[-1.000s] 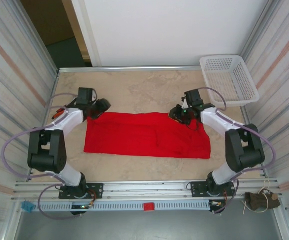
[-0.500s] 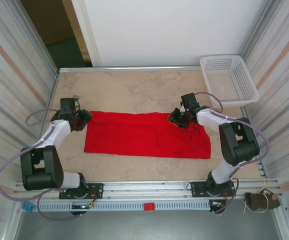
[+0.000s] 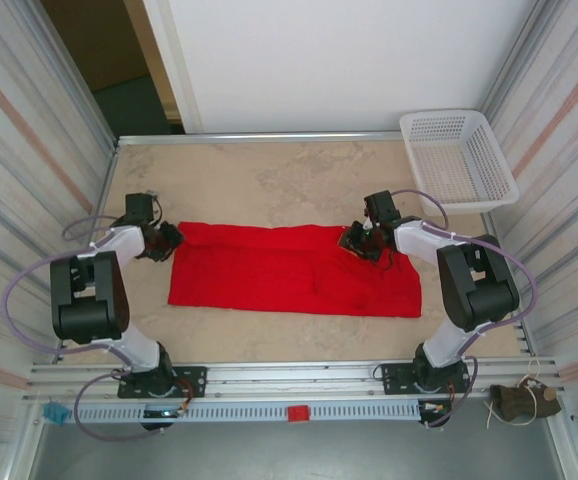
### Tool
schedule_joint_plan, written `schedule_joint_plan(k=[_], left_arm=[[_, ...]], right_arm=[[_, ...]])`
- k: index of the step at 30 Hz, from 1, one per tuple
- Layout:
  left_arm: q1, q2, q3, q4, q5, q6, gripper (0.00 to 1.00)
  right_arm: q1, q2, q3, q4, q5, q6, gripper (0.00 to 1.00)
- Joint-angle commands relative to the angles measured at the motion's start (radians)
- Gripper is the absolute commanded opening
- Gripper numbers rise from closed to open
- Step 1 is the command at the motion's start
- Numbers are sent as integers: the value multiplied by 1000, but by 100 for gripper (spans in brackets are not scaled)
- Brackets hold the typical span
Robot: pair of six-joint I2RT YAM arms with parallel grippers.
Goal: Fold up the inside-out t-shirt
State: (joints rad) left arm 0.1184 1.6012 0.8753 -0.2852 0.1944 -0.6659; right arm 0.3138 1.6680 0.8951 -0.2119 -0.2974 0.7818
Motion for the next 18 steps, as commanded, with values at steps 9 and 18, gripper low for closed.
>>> schedule_joint_plan(k=[9, 18], left_arm=[[10, 29, 142, 2, -6, 138, 0], [13, -37, 115, 15, 84, 197, 0]], right_arm=[[-7, 21, -7, 2, 20, 30, 28], [-11, 20, -8, 0, 23, 30, 28]])
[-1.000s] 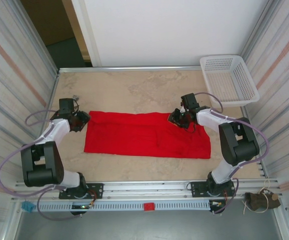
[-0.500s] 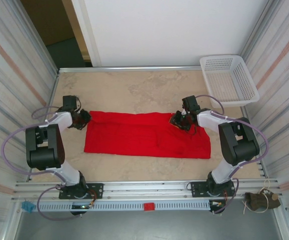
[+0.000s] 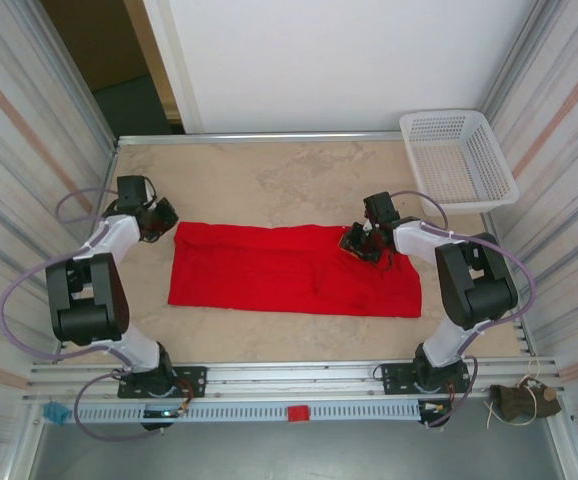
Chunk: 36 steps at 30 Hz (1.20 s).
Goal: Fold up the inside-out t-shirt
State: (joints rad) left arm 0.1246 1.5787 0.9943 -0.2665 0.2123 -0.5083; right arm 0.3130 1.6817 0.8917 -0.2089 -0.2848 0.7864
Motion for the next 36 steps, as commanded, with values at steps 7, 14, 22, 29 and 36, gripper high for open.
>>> schedule_joint_plan(k=[7, 14, 22, 29, 36], left_arm=[[-179, -48, 15, 30, 133, -33, 14], [-550, 18, 83, 118, 120, -146, 30], [-815, 274, 256, 214, 206, -211, 35], [-893, 405, 305, 247, 207, -249, 35], [-908, 470, 299, 269, 213, -270, 35]], right_arm=[[-89, -124, 4, -71, -19, -21, 29], [-327, -279, -61, -231, 6, -131, 50], [-518, -295, -145, -231, -52, -215, 73], [-538, -234, -182, -166, -172, -257, 75], [-523, -202, -241, -79, -308, -257, 71]])
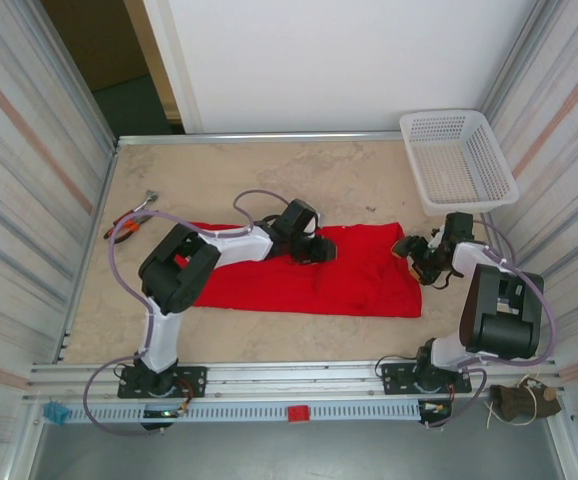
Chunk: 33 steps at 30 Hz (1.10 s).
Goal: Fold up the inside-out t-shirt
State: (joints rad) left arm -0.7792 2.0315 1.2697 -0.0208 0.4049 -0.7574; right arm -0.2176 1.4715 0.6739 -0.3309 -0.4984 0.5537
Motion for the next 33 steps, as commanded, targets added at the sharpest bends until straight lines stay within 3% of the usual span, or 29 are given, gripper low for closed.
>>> schedule_joint_plan(k=[1, 14, 19, 24, 33], left_arm=[[-4, 19, 23, 23, 21, -20, 35], [-5, -93, 107, -134, -56, 96, 35], [-31, -62, 147, -141, -41, 90, 36], [-63, -20, 171, -125, -17, 69, 36], [-101, 44, 134, -14, 11, -17, 34]], right_arm=[[10, 4, -32, 57, -110, -20, 70], [-74, -85, -24, 25, 32, 2, 75], [-75, 19, 4, 41, 4, -10, 74], [-45, 107, 5, 103, -126, -19, 73], [55, 97, -35, 190, -200, -3, 66]])
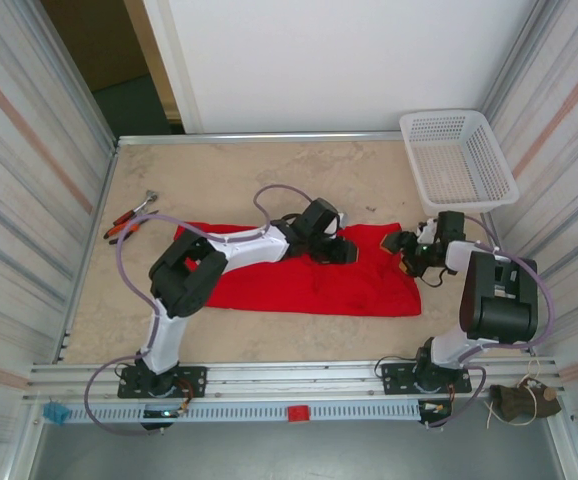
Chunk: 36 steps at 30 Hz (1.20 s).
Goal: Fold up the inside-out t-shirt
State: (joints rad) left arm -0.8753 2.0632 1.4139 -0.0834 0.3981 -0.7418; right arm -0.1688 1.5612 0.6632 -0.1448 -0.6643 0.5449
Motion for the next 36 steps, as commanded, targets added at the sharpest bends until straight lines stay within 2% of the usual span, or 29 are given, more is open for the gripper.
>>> schedule_joint_plan(k=[1, 8, 19, 22, 25, 29, 30, 36], left_arm=[[-7, 15, -17, 54, 20, -36, 32], [-16, 26, -38, 81, 15, -51, 28], [-16, 26, -38, 83, 9, -51, 28], [-14, 16, -35, 78, 2, -46, 28], [4, -13, -31, 59, -3, -39, 28], [64, -101, -75, 39, -6, -32, 28], [86, -135, -96, 30, -7, -26, 28], [272, -353, -224, -129, -51, 69, 29]], right_arm=[[6, 8, -27, 4, -32, 3, 66], [24, -9, -37, -57, 33, -17, 60], [179, -89, -39, -164, 277, -22, 57], [203, -87, -20, -203, 341, -14, 50], [228, -71, 0, -220, 376, 1, 34], [243, -53, 22, -227, 397, 14, 4], [241, -60, 23, -228, 402, 18, 0], [181, -189, 28, -275, 403, 30, 0]])
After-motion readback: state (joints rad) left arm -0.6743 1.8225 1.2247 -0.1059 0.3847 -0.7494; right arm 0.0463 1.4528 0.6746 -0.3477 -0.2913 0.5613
